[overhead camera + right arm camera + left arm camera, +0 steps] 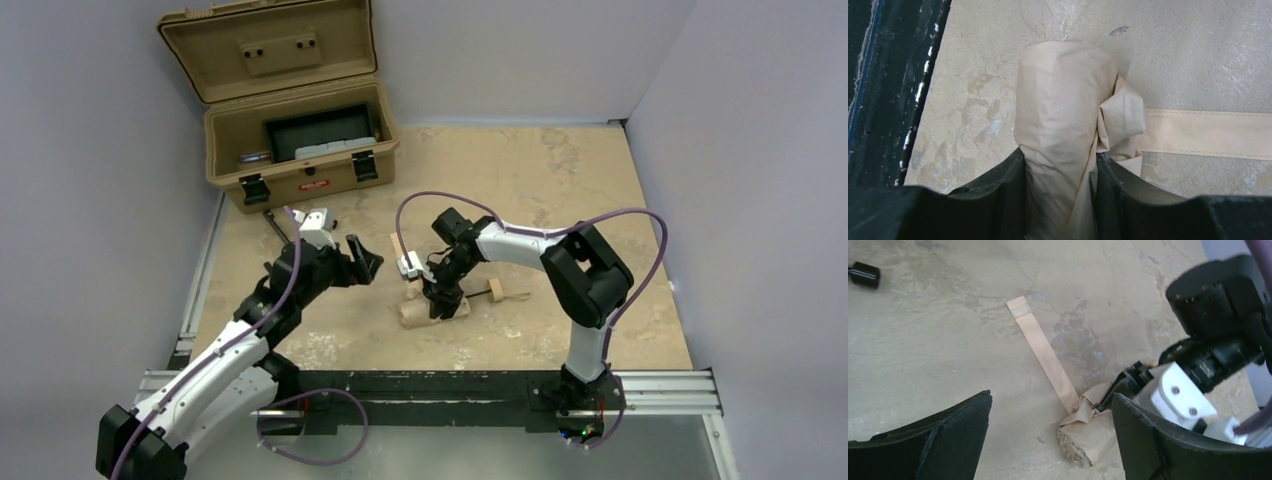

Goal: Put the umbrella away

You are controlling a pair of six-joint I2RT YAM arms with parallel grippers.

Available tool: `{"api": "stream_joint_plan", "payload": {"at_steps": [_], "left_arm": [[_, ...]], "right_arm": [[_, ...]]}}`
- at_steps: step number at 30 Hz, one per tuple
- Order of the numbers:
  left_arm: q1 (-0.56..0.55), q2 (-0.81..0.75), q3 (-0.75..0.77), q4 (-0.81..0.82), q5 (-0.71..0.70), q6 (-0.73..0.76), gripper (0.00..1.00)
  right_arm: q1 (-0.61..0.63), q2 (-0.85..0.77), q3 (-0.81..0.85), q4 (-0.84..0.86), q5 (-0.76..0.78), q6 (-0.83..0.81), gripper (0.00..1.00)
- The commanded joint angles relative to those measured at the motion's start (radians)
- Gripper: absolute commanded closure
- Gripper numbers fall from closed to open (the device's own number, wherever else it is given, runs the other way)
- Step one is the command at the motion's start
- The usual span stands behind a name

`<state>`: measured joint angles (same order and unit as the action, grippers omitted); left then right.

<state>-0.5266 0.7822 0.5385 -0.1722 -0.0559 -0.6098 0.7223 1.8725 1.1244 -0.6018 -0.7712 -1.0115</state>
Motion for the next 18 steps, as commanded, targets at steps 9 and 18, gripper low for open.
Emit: {"api": "stream_joint_plan", "payload": {"at_steps": [9, 18], "left_arm": [[-0.402, 0.013, -0.107, 0.293, 0.046, 0.402, 0.18], [-0.77, 0.032, -0.227, 0.361, -0.373, 0.66, 0.16]], "right_arm": [[-0.014, 0.191, 0.058, -0.214, 0.169, -0.004, 1.0], [-0.014, 0.276, 0.11, -0.288, 0.151, -0.075, 0.99]]}}
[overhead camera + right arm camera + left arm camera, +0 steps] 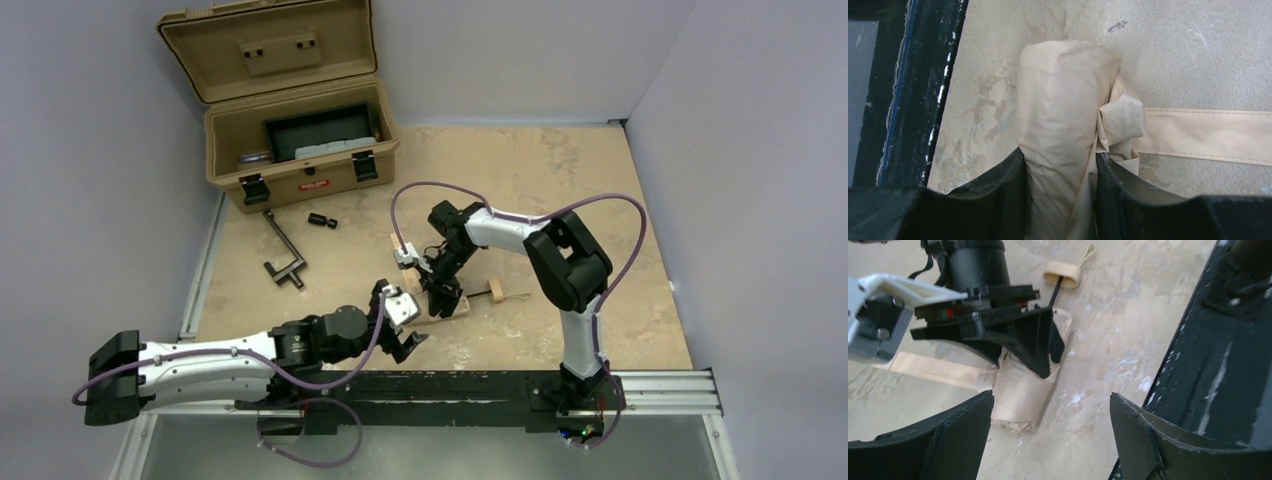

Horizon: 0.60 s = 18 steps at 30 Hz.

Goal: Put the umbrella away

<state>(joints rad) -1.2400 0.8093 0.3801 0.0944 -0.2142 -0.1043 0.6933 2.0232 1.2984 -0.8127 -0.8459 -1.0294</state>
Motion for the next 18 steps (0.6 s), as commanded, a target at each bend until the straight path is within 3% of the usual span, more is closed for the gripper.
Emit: {"api": "stream_joint_plan", "payload": {"at_steps": [1, 10, 18], "left_arm": [[-0.062, 0.012, -0.094, 0.134, -0.219, 0.175, 0.16], [-0.062, 0.266, -0.113, 0.387, -0.267, 0.388, 0.12], [-0.001, 0.429, -0.106, 0.506, -0.21, 0.385, 0.13]], "right_arm": [[0.015, 0.13, -0.058, -0.086, 0.224, -0.064, 0.99], [0.017, 0.184, 0.017, -0.154, 0.226, -0.103, 0.98], [0.018, 0.208, 0.049, -0.182, 0.228, -0.115, 0.98]]}}
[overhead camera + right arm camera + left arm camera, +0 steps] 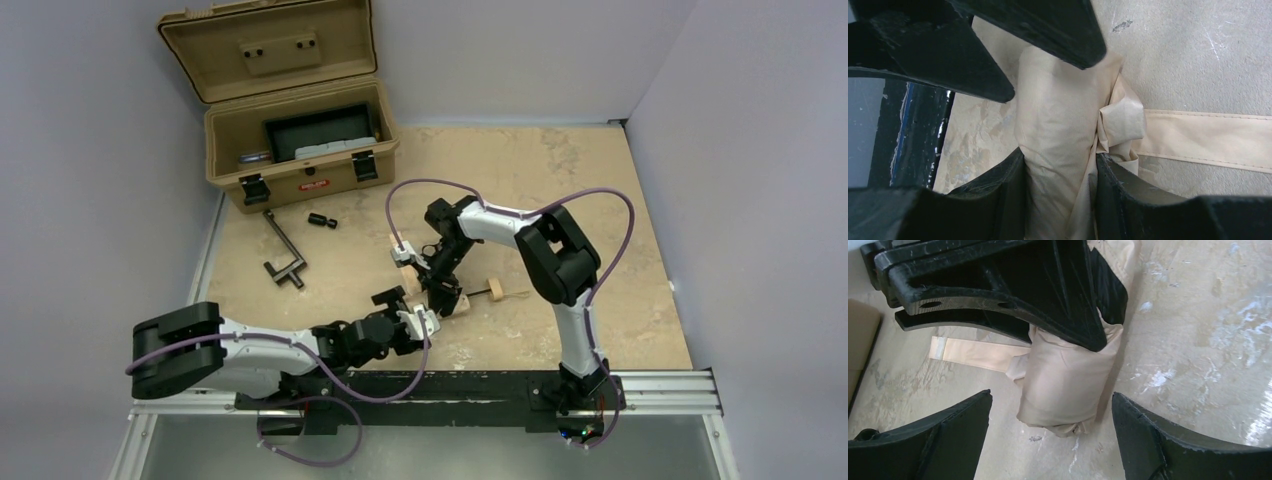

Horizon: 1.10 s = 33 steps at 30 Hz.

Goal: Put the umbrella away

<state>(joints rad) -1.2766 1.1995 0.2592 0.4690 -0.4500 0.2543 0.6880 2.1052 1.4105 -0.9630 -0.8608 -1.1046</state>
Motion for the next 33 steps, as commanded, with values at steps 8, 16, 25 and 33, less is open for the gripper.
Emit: {"api": "stream_joint_plan", "payload": {"at_steps": [8, 16, 25, 33], "left_arm": [[0.135, 0.141, 0.058, 0.125, 0.207, -0.017, 0.23], [0.165, 0.267, 0.079, 0.111, 0.313, -0.096, 0.45], [0.169, 0.353, 0.067, 0.039, 0.346, -0.276, 0.94], [0.191, 0.369, -0.03, 0.054, 0.364, -0.562, 1.0]], "right_arm": [[0.025, 0.133, -0.045, -0.036, 0.235, -0.037, 0.97], [0.025, 0.127, -0.036, -0.036, 0.222, -0.04, 0.95], [0.022, 0.071, -0.03, 0.016, 0.173, -0.018, 0.77], [-0.064, -0.108, -0.011, 0.127, 0.105, 0.028, 0.45]]}}
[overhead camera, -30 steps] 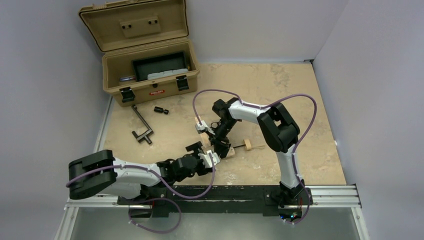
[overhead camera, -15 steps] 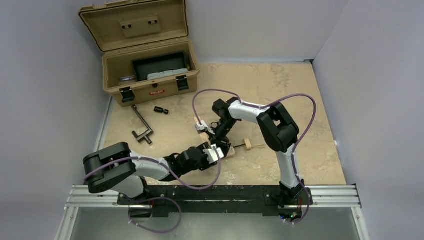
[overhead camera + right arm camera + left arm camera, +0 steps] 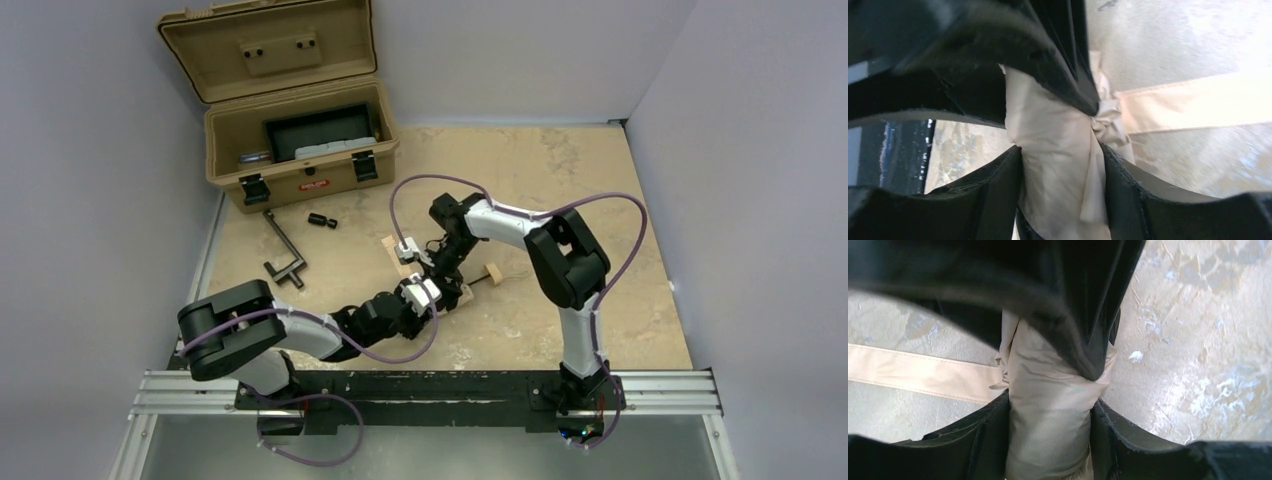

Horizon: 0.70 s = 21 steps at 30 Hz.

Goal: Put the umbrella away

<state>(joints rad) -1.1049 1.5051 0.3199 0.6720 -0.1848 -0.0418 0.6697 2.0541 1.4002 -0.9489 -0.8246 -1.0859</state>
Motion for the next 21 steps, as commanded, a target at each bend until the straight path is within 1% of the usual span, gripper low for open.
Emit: {"api": "stream_joint_plan", "payload": {"at_steps": [1, 7, 10, 12, 13, 14, 15, 16, 17, 18, 19, 21], "left_arm": [[0.031, 0.067, -0.108, -0.129, 0.108, -0.304, 1.0], [0.087, 0.117, -0.154, -0.042, 0.168, -0.419, 1.0], [0.123, 0.149, -0.16, -0.018, 0.223, -0.466, 1.0], [0.152, 0.17, -0.169, 0.004, 0.263, -0.508, 1.0], [0.17, 0.179, -0.175, 0.018, 0.291, -0.525, 1.0], [0.185, 0.186, -0.179, 0.022, 0.31, -0.536, 1.0], [0.199, 0.192, -0.178, 0.016, 0.333, -0.549, 1.0], [0.215, 0.199, -0.168, -0.004, 0.361, -0.557, 1.0], [0.236, 0.205, -0.156, -0.031, 0.388, -0.569, 1.0], [0.261, 0.215, -0.147, -0.045, 0.42, -0.58, 1.0], [0.286, 0.226, -0.144, -0.046, 0.454, -0.594, 1.0], [0.339, 0.255, -0.137, -0.043, 0.516, -0.619, 1.0]], "right_arm": [[-0.068, -0.074, 0.014, 0.114, 0.055, 0.006, 0.44], [-0.166, -0.18, 0.049, 0.096, -0.04, -0.065, 0.39], [-0.199, -0.243, 0.029, 0.11, -0.086, -0.111, 0.39], [-0.231, -0.303, -0.008, 0.123, -0.143, -0.187, 0.38], [-0.251, -0.339, -0.034, 0.121, -0.212, -0.265, 0.36], [-0.268, -0.369, -0.069, 0.097, -0.264, -0.382, 0.3], [-0.279, -0.396, -0.105, 0.062, -0.299, -0.505, 0.18], [-0.281, -0.411, -0.138, 0.023, -0.292, -0.618, 0.08], [-0.276, -0.411, -0.163, -0.021, -0.276, -0.721, 0.02], [-0.262, -0.397, -0.174, -0.075, -0.246, -0.847, 0.01], [-0.248, -0.378, -0.173, -0.131, -0.216, -0.936, 0.01], [-0.23, -0.346, -0.178, -0.162, -0.184, -1.02, 0.01]]}}
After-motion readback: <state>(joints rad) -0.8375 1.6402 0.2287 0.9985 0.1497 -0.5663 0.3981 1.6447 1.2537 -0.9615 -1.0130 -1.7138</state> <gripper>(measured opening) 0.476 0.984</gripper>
